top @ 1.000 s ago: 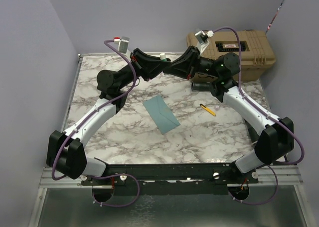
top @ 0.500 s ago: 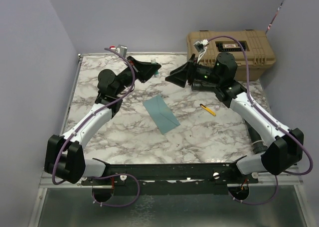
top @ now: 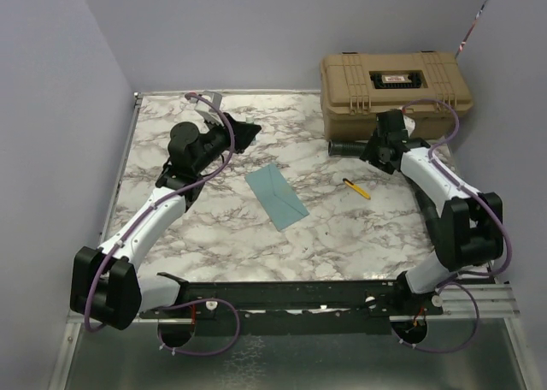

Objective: Place the letter into the envelope and seal it

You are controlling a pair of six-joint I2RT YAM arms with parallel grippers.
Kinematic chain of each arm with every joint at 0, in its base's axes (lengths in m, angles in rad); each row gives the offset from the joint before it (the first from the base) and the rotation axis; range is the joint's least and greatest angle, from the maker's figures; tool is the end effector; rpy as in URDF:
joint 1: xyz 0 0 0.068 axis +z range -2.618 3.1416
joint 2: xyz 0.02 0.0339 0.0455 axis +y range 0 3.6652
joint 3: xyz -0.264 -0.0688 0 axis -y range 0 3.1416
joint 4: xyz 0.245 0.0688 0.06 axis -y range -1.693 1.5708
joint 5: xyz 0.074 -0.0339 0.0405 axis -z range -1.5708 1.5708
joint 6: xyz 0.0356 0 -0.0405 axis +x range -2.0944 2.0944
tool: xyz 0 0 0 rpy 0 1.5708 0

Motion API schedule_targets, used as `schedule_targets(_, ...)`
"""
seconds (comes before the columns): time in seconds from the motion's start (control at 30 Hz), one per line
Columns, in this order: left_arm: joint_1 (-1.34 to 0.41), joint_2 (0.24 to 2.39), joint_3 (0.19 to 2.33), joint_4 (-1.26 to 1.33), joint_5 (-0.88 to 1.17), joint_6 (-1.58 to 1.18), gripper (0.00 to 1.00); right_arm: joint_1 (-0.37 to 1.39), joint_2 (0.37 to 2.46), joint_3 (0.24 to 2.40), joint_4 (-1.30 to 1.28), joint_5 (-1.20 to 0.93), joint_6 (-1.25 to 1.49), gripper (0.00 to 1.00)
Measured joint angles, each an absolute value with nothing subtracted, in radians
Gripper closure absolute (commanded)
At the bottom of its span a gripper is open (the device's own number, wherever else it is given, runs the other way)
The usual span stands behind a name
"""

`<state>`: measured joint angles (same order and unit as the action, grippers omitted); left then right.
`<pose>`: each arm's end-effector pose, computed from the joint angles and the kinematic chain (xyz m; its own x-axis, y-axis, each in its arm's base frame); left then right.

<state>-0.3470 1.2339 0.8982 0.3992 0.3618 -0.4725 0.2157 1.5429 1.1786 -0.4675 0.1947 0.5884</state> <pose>0.2693 -0.1108 0.3454 -0.2428 -0.3648 -0.8989 0.6062 0.6664 -0.4342 0.3300 0.0653 0.2657 -0.6465 0.4158 -0.6396 0.3320 0.9082 0.2549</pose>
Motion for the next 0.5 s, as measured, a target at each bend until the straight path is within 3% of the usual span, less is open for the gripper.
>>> schedule_targets(0.27,-0.347,1.241,0.885,0.412,0.375,-0.491,1.00,0.168,1.696,1.140,-0.580,0.292,0.633,0.41)
schedule_targets(0.5,-0.347,1.259,0.885,0.442,0.394,-0.516,1.00,0.168,1.748,1.139,-0.579,0.299,0.642,0.47)
